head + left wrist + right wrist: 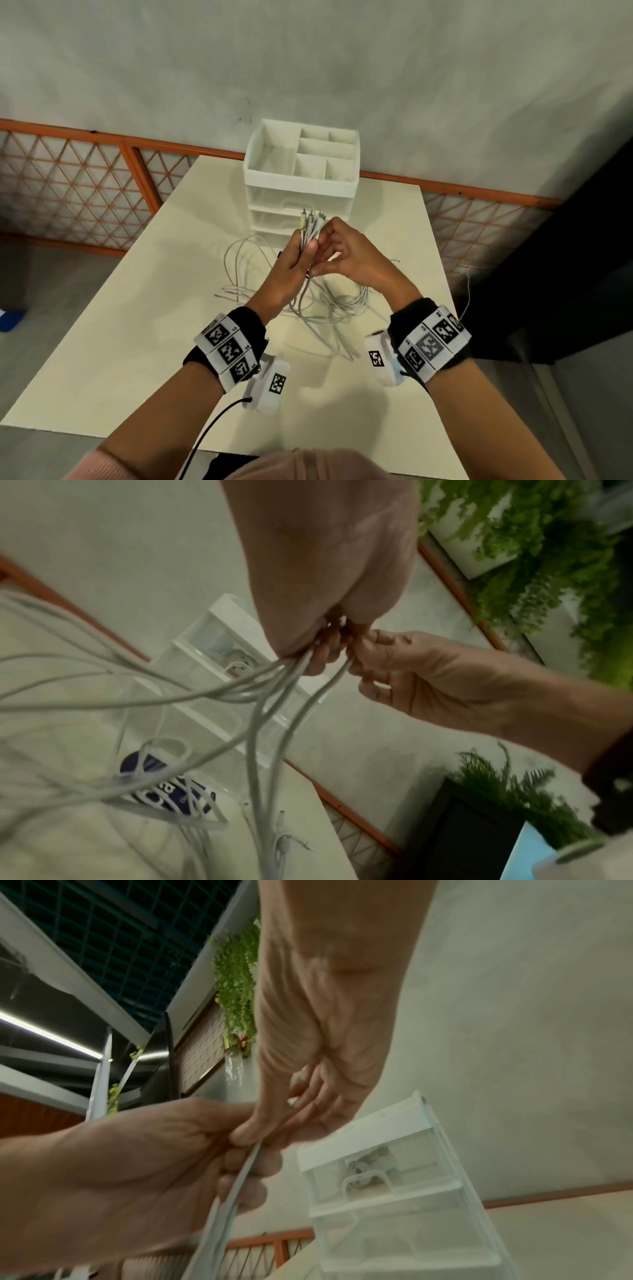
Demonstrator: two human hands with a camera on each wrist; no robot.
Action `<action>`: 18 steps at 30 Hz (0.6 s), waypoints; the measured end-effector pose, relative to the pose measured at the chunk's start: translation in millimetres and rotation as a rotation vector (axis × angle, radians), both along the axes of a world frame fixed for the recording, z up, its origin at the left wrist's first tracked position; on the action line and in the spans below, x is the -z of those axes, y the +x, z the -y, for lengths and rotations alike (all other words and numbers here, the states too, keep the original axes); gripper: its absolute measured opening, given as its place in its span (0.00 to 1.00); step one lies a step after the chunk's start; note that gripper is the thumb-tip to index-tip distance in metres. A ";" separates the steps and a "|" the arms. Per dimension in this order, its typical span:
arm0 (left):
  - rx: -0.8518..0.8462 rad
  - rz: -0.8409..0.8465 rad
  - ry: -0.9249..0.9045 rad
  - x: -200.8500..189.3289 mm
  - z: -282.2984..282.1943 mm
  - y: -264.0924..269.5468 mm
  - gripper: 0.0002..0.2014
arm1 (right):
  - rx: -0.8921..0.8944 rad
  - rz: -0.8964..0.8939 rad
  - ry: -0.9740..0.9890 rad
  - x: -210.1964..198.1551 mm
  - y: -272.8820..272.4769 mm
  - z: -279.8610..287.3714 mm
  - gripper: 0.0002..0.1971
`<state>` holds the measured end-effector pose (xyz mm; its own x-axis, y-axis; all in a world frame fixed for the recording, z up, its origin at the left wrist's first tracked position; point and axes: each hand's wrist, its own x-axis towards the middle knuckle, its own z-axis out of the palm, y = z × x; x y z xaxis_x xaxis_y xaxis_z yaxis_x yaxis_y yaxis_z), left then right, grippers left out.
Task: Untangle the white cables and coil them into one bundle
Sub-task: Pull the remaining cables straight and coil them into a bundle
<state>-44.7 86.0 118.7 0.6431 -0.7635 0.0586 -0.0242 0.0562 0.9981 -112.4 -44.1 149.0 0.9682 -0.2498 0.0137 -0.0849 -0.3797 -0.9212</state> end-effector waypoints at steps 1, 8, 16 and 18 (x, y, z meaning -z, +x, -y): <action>0.004 0.002 0.017 0.4 -1.2 0.5 0.14 | -0.021 -0.013 0.024 -2.2 -2.0 3.5 0.19; 0.100 0.121 0.088 -7.6 -7.5 -1.9 0.10 | 0.071 0.154 0.085 -19.5 -1.9 10.2 0.11; 0.192 0.064 0.134 -7.5 -4.1 -2.6 0.16 | 0.203 0.286 0.173 -21.8 -1.5 4.5 0.08; 0.232 0.046 0.154 -10.0 -2.4 -3.5 0.16 | 0.204 0.291 0.124 -25.1 -1.0 4.6 0.07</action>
<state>-48.2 88.4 128.7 0.4497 -0.8921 -0.0441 -0.0741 -0.0865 0.9935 -113.4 -48.7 174.1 0.8585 -0.4540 0.2385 0.1250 -0.2658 -0.9559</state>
